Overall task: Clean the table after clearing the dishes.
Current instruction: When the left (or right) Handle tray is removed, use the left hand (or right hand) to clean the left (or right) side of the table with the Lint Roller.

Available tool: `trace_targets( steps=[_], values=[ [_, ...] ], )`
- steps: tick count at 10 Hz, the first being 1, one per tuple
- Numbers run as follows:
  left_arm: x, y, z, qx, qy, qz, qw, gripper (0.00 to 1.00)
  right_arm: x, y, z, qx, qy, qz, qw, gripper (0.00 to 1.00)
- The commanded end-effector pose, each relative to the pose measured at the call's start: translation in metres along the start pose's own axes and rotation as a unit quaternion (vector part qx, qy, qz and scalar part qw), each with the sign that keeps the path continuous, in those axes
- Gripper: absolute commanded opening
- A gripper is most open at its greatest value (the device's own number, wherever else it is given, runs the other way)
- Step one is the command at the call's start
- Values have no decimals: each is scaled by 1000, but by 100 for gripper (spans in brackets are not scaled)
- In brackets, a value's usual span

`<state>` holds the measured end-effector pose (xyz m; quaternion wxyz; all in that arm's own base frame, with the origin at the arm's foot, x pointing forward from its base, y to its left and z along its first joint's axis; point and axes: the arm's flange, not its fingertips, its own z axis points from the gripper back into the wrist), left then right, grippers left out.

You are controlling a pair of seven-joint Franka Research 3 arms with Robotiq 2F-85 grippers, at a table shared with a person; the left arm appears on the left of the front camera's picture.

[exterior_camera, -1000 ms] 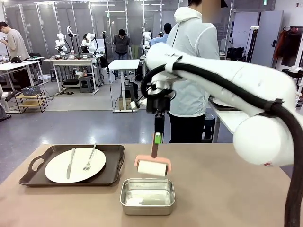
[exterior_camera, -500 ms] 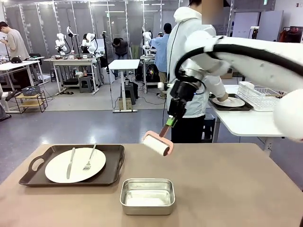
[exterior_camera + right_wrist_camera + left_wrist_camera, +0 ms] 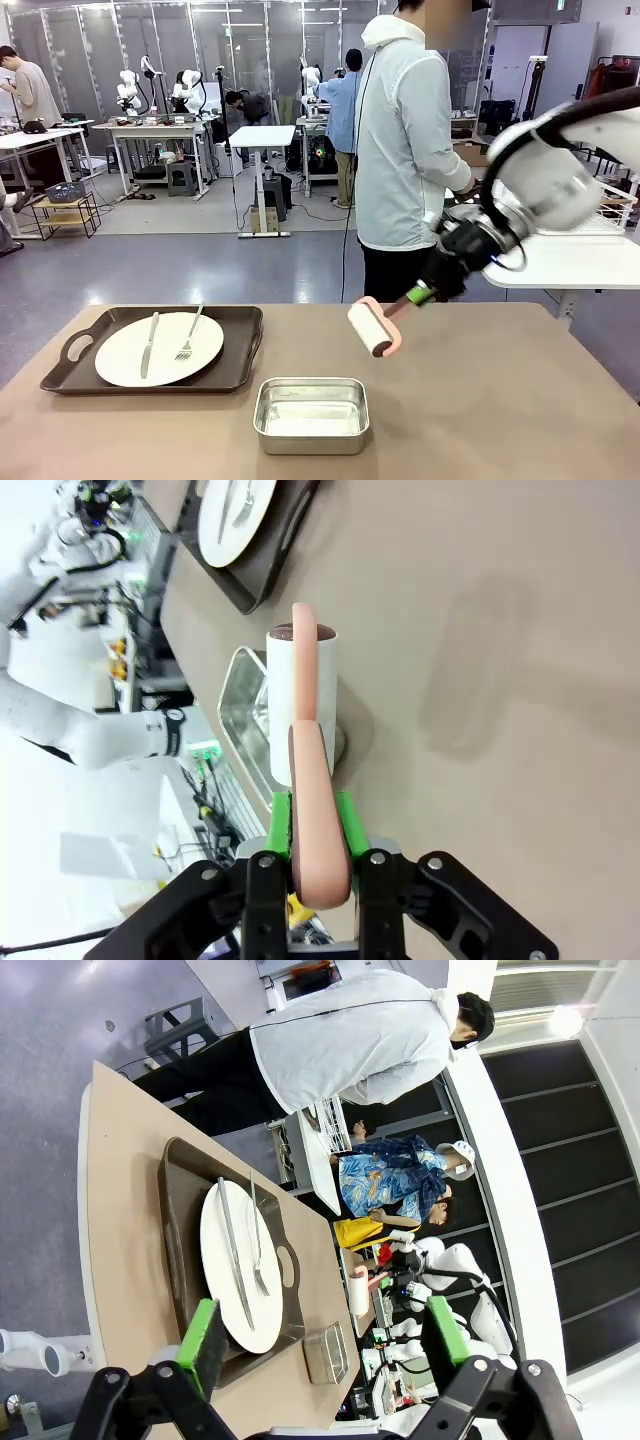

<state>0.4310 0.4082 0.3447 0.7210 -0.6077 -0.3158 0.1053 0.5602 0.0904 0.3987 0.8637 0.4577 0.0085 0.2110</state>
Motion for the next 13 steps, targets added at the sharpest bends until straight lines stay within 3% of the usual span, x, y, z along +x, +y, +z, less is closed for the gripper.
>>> trace_targets(
  steps=[1, 2, 3, 7, 8, 10, 13],
  values=[
    [-2, -3, 3, -2, 6, 0, 1000, 100, -31, 0, -3, 26, -48, -9, 998, 2],
    [-2, -3, 3, -2, 6, 0, 1000, 100, -29, -3, -2, 35, -54, -5, 998, 2],
    [-2, -3, 3, -2, 6, 0, 1000, 100, -27, -11, 2, 18, -22, -14, 1000, 2],
    [-2, -3, 3, -2, 6, 0, 1000, 100, -27, -11, 2, 18, -22, -14, 1000, 2],
    [-2, -3, 3, -2, 6, 0, 1000, 100, -31, -13, 0, 24, -29, -11, 999, 22],
    [-2, -3, 3, -2, 6, 0, 1000, 100, -19, -6, -5, -44, -126, -99, 986, 22],
    [-2, -3, 3, -2, 6, 0, 1000, 100, -8, -19, -22, -58, -142, -151, 977, 22]
  ],
)
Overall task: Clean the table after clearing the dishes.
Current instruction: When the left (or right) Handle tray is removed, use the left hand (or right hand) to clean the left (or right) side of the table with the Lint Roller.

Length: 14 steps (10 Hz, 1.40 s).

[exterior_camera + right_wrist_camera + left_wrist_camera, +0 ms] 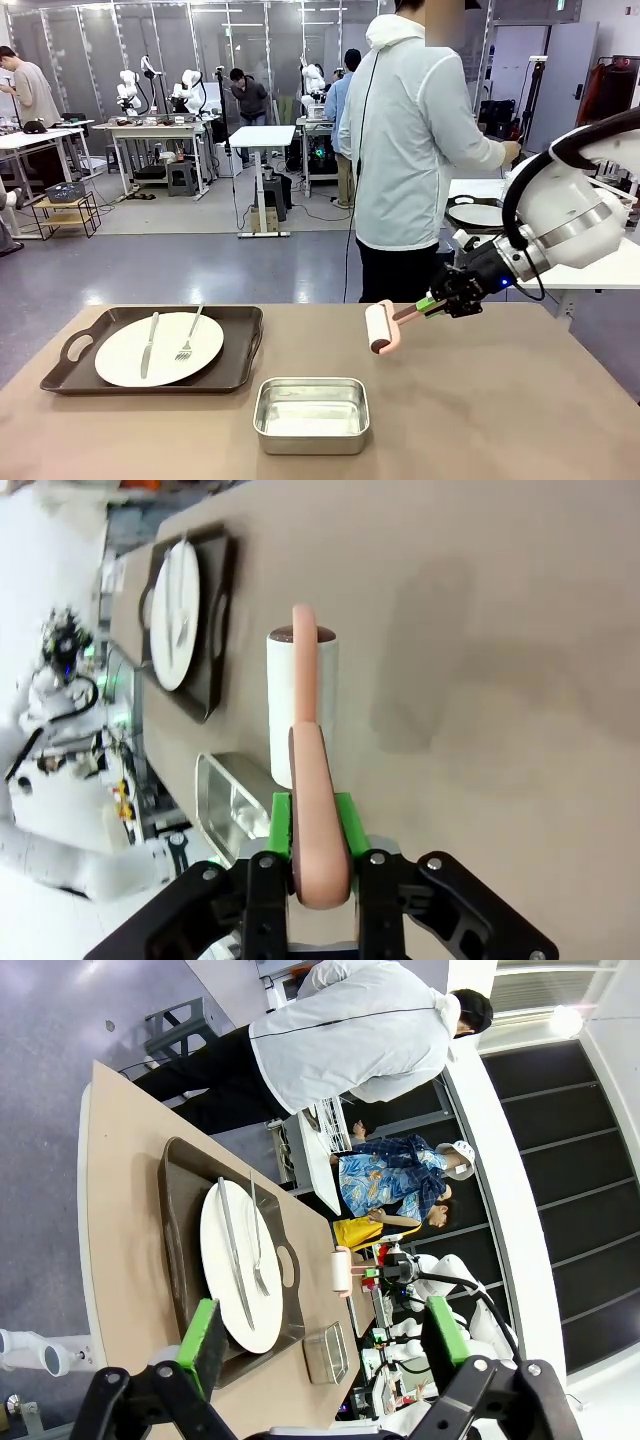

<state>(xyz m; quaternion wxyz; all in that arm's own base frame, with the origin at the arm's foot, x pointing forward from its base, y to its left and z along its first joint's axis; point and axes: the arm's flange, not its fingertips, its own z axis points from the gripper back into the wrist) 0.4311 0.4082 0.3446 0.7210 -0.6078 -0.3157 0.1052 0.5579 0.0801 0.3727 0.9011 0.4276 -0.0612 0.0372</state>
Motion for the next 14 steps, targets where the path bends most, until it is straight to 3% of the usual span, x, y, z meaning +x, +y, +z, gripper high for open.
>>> trace_targets(
  steps=[1, 8, 10, 14],
  values=[
    [-2, -3, 4, -2, 6, 0, 1000, 100, 4, 5, -21, -10, 6, -42, 999, 22],
    [-2, -3, 4, -2, 6, 0, 1000, 100, 21, -41, -41, -76, 7, -93, 993, 22],
    [-2, -3, 4, -2, 6, 0, 1000, 100, 25, -65, -26, -91, 6, -118, 989, 22],
    [-2, -3, 4, -2, 6, 0, 1000, 100, 30, -108, 36, -144, -1, -97, 985, 22]
  ],
)
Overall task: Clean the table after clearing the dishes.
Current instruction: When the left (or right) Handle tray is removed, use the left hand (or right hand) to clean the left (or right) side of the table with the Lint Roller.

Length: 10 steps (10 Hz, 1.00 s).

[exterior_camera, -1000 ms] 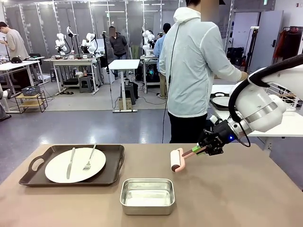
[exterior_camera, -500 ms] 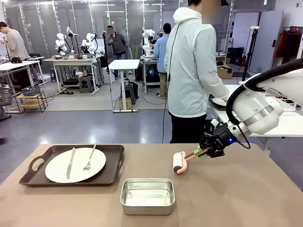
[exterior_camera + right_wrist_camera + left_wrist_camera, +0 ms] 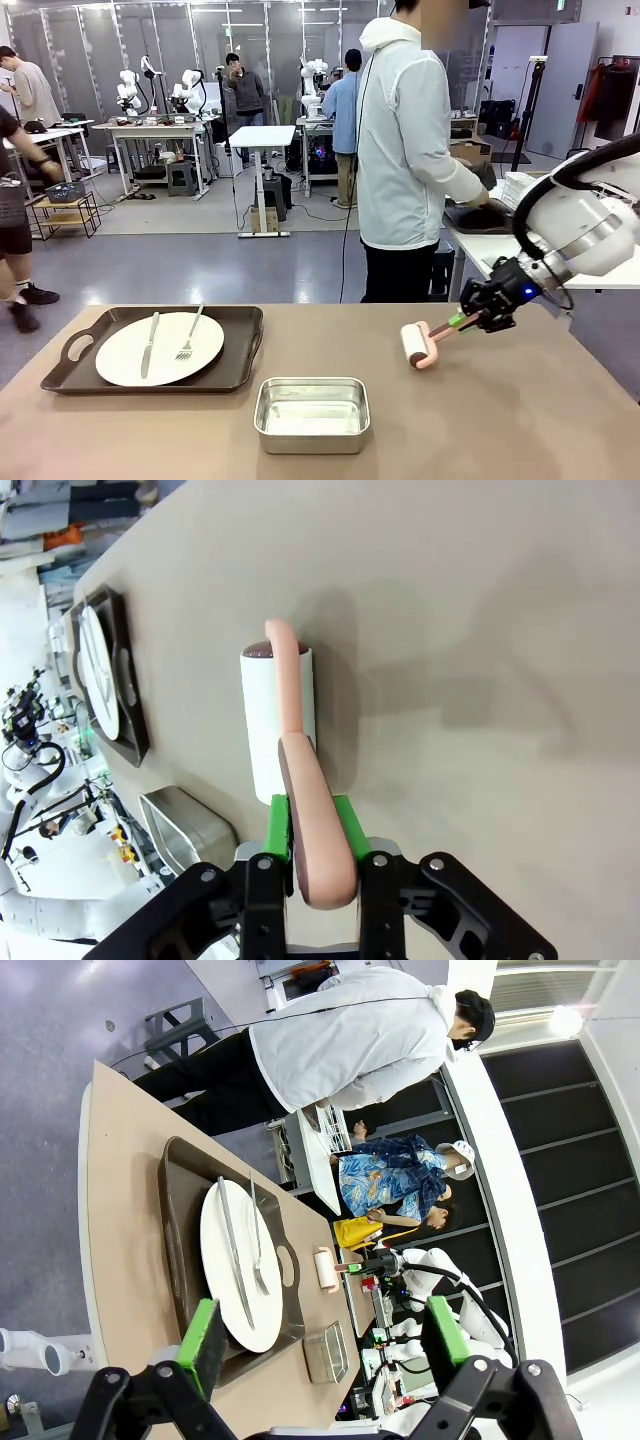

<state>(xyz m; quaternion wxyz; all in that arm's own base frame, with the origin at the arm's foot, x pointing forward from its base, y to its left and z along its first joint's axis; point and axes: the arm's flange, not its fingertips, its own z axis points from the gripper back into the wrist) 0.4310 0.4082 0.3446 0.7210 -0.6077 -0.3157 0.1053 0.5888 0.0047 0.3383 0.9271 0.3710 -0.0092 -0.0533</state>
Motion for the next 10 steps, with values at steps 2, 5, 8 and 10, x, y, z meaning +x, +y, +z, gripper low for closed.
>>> trace_targets(
  steps=[2, 5, 8, 10],
  values=[
    [-2, -3, 3, -2, 6, 0, 1000, 100, 12, -33, 32, -126, -30, 16, 991, 22],
    [-2, -3, 3, -2, 6, 0, 1000, 100, 10, -56, 82, -210, -37, 8, 977, 22],
    [-2, -3, 3, -2, 6, 0, 1000, 100, 11, -63, 100, -250, -55, 3, 967, 22],
    [-2, -3, 3, -2, 6, 0, 1000, 100, 12, -58, 117, -245, -65, 9, 967, 22]
  ],
)
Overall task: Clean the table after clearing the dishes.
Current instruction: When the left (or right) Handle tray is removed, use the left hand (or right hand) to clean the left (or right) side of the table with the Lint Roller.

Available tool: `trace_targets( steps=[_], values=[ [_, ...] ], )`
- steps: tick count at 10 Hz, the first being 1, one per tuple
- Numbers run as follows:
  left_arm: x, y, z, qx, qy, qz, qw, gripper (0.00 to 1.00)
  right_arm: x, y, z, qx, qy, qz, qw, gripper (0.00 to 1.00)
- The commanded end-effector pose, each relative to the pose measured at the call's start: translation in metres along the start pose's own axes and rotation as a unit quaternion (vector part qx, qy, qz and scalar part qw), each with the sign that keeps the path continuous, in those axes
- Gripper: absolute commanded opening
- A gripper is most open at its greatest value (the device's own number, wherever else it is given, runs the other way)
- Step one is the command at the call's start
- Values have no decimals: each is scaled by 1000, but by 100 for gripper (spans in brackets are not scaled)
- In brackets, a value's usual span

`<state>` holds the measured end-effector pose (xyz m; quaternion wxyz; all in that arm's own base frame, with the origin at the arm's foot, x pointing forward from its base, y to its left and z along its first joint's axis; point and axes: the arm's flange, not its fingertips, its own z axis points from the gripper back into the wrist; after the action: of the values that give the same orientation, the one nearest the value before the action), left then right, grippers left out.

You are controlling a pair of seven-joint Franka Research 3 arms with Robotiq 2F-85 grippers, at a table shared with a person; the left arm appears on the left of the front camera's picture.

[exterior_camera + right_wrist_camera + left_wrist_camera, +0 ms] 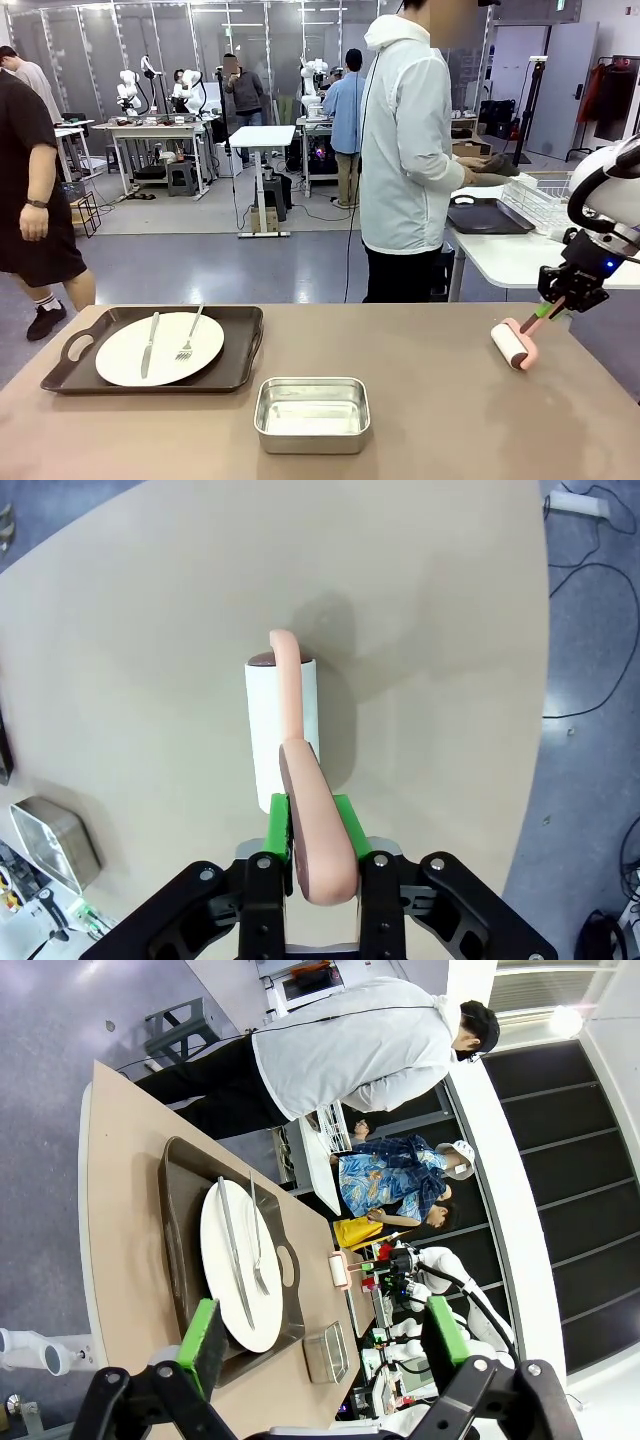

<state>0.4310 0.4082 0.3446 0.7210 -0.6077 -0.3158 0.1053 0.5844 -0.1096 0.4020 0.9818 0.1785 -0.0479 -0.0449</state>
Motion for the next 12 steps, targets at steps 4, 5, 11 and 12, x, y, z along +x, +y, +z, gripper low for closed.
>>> trace_targets(
  steps=[4, 5, 11, 12],
  values=[
    [-2, -3, 3, -2, 6, -1, 1000, 100, 1, 6, 41, -90, -63, 15, 994, 22],
    [-2, -3, 3, -2, 6, -1, 1000, 100, -1, 16, 52, -98, -71, 24, 992, 22],
    [-2, -3, 3, -2, 6, -1, 1000, 100, -3, 37, 88, -106, -88, 60, 989, 22],
    [-2, -3, 3, -2, 6, -1, 1000, 100, -3, 37, 88, -106, -88, 60, 989, 22]
  ],
)
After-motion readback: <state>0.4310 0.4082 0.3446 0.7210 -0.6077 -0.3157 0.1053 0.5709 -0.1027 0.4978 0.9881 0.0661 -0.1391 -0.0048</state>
